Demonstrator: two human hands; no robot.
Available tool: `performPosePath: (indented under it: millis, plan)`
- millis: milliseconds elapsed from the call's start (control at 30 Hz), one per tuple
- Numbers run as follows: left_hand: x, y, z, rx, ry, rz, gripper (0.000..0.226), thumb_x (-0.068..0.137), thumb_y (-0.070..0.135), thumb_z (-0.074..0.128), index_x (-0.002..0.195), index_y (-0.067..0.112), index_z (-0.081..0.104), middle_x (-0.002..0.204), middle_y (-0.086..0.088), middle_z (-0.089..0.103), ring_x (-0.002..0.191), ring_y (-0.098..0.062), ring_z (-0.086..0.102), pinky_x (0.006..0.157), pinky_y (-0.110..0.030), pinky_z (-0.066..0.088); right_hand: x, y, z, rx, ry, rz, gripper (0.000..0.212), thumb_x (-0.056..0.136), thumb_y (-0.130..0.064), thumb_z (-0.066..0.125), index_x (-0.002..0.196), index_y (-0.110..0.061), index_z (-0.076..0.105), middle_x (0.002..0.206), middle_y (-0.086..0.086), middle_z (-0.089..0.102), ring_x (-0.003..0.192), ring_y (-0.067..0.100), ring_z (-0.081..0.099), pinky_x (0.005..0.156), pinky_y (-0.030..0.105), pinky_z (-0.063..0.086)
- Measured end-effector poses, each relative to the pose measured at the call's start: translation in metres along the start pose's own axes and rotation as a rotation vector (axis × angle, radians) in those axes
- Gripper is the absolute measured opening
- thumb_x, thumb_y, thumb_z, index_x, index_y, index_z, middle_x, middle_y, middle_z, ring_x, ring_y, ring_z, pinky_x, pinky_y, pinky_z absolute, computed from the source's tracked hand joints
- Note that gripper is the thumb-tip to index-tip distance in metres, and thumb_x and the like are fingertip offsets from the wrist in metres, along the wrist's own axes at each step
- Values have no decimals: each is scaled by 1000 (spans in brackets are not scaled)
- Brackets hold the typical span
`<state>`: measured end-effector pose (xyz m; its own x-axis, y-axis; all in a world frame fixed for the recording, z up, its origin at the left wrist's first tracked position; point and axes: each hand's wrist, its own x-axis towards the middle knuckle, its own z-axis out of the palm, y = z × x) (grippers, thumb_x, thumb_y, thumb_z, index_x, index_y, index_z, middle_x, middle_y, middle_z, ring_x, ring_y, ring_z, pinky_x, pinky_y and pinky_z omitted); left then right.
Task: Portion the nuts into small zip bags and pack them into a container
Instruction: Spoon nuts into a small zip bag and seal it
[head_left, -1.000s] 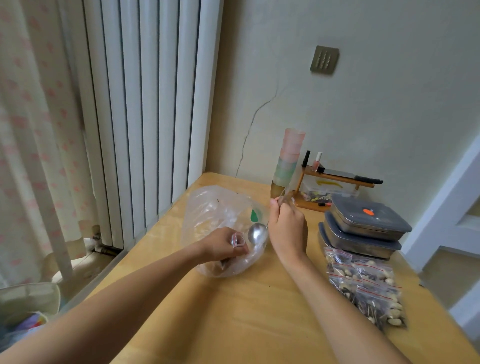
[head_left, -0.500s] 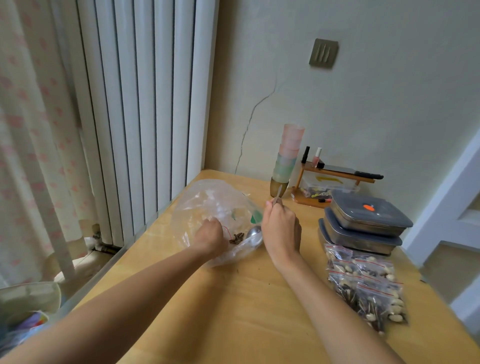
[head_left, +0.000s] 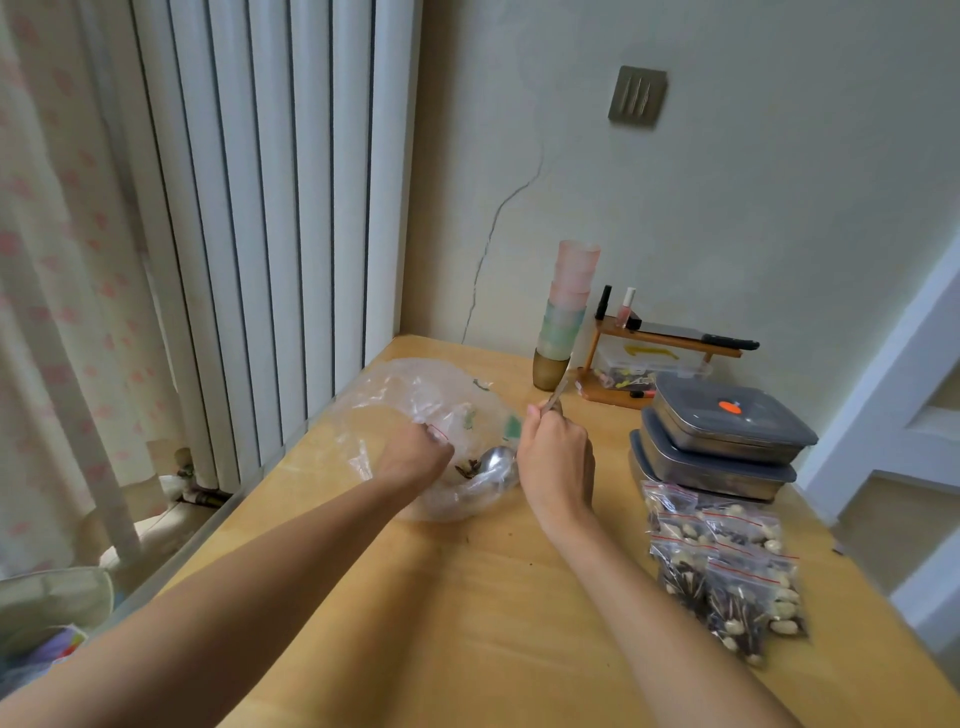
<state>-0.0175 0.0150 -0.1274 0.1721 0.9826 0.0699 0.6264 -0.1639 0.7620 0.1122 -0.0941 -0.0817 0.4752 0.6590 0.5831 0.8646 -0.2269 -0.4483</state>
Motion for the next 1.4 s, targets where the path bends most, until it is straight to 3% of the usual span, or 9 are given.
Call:
performPosePath:
  millis: [200,467,600,833,967,1100,1200,1300,1400]
  plan:
    - [3,20,4,-239,75,146,12,88,19,60,88,8,65,69,-7,63,53,-20,52,48,-28,41,2,5,5,88,-39,131,41,110,-33,35,87,-13,62,71,4,65,61,22,66,54,35,53]
    - [2,28,5,-155,78,303,11,87,16,65,97,13,69,93,0,70,85,-18,63,70,-28,47,6,29,0,514,-160,662,36,108,-22,38,84,-9,61,68,2,73,48,21,70,62,34,60]
    - [4,23,2,-86,76,280,15,89,17,63,102,12,68,95,-1,69,88,-19,63,70,-28,45,6,43,4,744,-171,904,29,109,-24,45,106,-1,62,82,9,76,40,21,64,47,26,52]
    - [3,13,-12,65,93,127,13,90,22,53,83,15,60,76,-3,61,64,-25,59,58,-31,49,9,40,0,593,-67,748,37,108,-26,37,98,-5,66,76,6,73,44,22,66,70,39,61]
    - [3,-1,-19,193,-75,72,16,85,14,56,69,13,53,68,-10,58,55,-24,53,46,-26,43,15,30,-6,504,46,644,43,109,-29,31,100,-9,67,77,8,71,51,23,68,78,43,58]
    - [4,-20,-17,342,-215,51,20,75,33,62,85,19,54,94,-10,62,95,-22,52,59,-28,40,19,21,-9,509,96,609,44,110,-32,30,100,-9,66,78,8,69,52,26,69,73,42,58]
    - [4,-16,-17,411,-225,9,30,71,30,50,95,13,55,99,-12,55,98,-24,51,61,-28,41,18,15,-10,477,73,563,43,111,-33,32,102,-9,66,80,7,69,48,23,68,65,35,58]
    - [3,-9,-20,490,-186,22,10,81,23,56,86,14,54,107,-10,53,94,-23,51,67,-28,42,16,10,-9,445,41,524,40,110,-32,33,99,-10,65,75,4,66,49,24,68,69,42,59]
    - [4,-8,-23,524,-188,30,4,75,11,56,76,14,59,97,-12,60,74,-19,51,50,-24,39,14,9,-11,432,36,519,41,110,-33,33,100,-10,66,82,6,68,48,23,68,63,37,58]
